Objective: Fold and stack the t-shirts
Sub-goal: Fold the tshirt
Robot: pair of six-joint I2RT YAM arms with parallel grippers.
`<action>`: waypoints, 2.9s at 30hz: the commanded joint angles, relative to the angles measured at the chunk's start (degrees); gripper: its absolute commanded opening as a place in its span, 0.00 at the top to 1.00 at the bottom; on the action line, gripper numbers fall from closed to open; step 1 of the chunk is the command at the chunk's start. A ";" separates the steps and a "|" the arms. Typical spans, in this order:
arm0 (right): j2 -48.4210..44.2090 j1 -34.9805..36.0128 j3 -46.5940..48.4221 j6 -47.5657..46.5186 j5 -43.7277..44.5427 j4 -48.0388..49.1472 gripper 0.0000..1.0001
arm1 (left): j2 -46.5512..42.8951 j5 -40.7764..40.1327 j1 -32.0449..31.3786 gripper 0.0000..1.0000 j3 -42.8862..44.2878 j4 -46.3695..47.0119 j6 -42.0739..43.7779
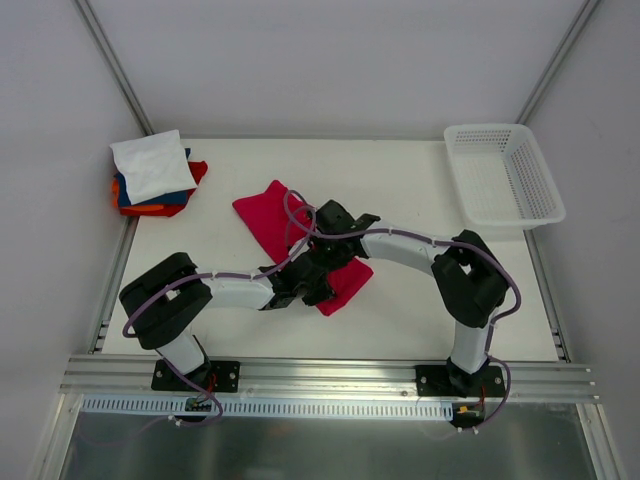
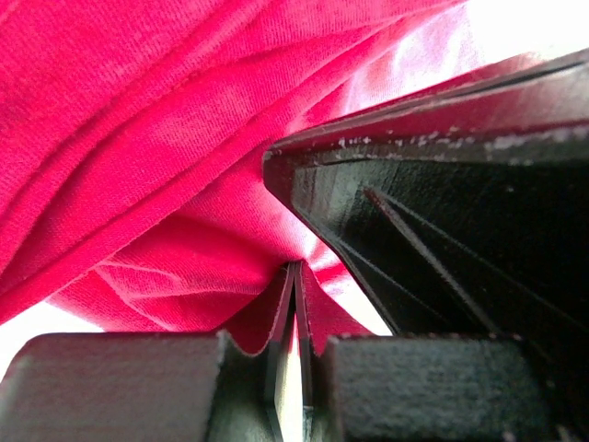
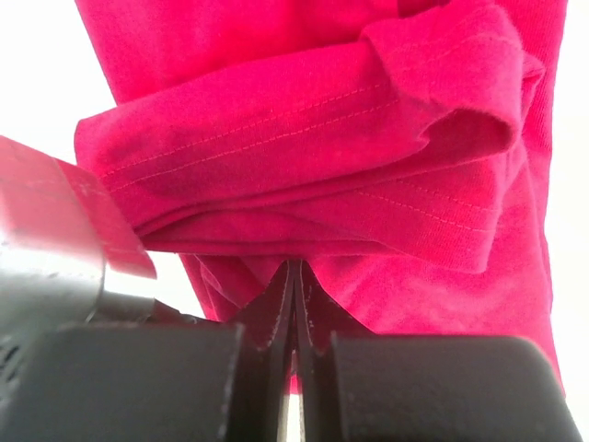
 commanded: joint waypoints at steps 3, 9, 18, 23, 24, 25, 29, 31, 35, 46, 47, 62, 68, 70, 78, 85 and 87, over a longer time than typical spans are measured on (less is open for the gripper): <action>1.17 -2.37 -2.08 3.03 7.14 16.65 1.00 | 3.19 3.16 -4.93 1.00 -1.23 -5.01 12.00; -1.72 -2.99 -3.65 2.67 9.06 14.72 1.00 | 0.12 0.97 -4.59 1.00 -4.56 -6.06 10.95; -9.81 -4.83 -11.82 3.29 12.93 14.98 1.00 | -1.73 0.97 -4.24 1.00 -8.25 -6.33 9.80; -10.87 -6.67 -12.19 2.85 12.85 14.89 1.00 | -3.75 1.32 -4.32 1.00 -10.45 -6.33 9.01; -10.69 -6.85 -11.40 2.59 12.76 14.98 1.00 | -3.93 1.41 -4.32 1.00 -10.81 -6.33 8.66; -10.08 -7.20 -10.79 2.41 12.33 14.98 1.00 | -4.20 1.41 -4.41 1.00 -10.98 -6.24 8.57; -7.36 -7.64 -6.83 1.71 11.44 14.28 1.00 | -4.90 1.49 -4.76 1.00 -12.04 -6.24 8.22; -6.21 -7.73 -4.64 1.44 10.83 14.10 1.00 | -5.16 1.67 -4.85 1.00 -12.30 -6.24 8.13; -4.37 -8.17 -2.35 1.00 10.56 13.75 1.00 | -6.04 2.11 -5.20 1.00 -13.35 -6.15 7.52; -5.94 -11.16 -4.18 0.48 10.04 13.49 0.99 | -13.93 1.50 -5.82 1.00 -17.93 -9.30 6.72; -6.38 -11.42 -4.88 0.39 9.95 13.31 0.96 | -15.00 0.71 -5.82 1.00 -17.67 -9.93 6.99; -23.25 -9.67 -19.12 1.27 7.22 10.94 1.00 | -21.08 -5.98 -5.73 0.94 -16.79 -18.37 7.61; -26.42 -7.82 -22.73 1.62 6.17 10.50 0.68 | -24.84 -7.64 -5.73 0.01 -17.14 -20.21 7.52; -26.86 -7.47 -24.22 2.14 5.64 10.85 0.41 | -28.62 -9.30 -5.73 0.01 -17.66 -21.79 7.26; -27.04 -5.01 -26.60 4.16 3.80 13.05 1.00 | -40.66 -15.29 -5.73 0.01 -18.63 -30.84 5.24; -25.63 -1.06 -24.05 4.69 3.80 12.61 0.81 | -51.91 -16.96 -5.73 0.01 -17.49 -35.68 5.93; -25.20 -0.53 -23.26 4.69 3.80 12.52 0.79 | -55.43 -17.22 -5.73 0.01 -15.91 -36.30 7.42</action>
